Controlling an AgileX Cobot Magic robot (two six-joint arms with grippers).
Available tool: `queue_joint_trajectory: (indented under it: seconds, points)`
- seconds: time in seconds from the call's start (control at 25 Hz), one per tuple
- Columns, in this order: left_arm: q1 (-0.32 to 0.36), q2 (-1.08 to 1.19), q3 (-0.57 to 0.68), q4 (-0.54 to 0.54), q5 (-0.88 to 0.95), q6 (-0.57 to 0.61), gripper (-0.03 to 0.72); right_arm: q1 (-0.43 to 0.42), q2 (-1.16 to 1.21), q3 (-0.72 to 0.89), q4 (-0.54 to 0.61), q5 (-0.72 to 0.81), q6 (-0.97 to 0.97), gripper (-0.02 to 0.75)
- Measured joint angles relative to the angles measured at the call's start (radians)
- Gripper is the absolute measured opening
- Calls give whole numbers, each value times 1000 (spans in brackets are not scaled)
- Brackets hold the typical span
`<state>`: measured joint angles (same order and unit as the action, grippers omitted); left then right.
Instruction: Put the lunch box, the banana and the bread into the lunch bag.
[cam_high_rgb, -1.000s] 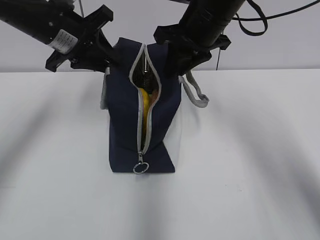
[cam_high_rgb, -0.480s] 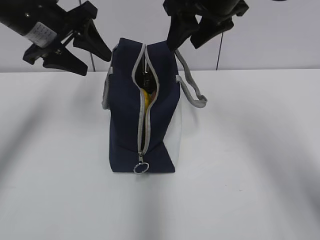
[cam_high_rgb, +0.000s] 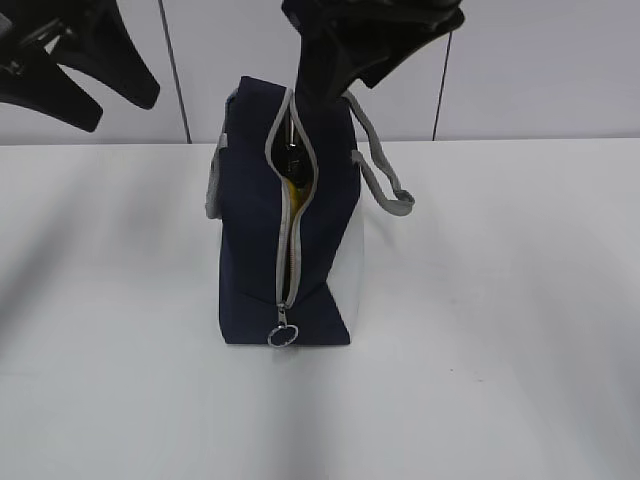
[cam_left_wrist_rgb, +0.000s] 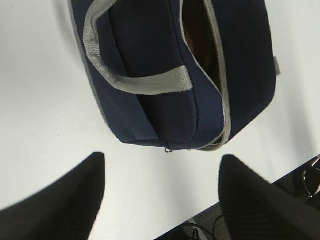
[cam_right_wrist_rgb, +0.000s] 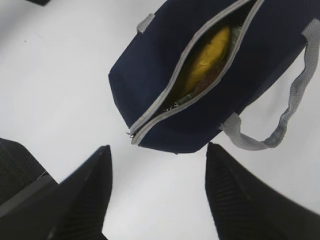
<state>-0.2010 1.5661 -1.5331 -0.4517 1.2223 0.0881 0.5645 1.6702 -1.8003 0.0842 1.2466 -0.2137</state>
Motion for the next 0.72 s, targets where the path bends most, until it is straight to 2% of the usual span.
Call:
queue_joint_trajectory:
  seconds: [0.28,0.72]
  points:
    - [0,-67,0,12,18,-16,465,7,-163,243,26,-172,-59,440]
    - [0,-74,0,11,19,-22,456,9,-381,714,121,-632,-202,440]
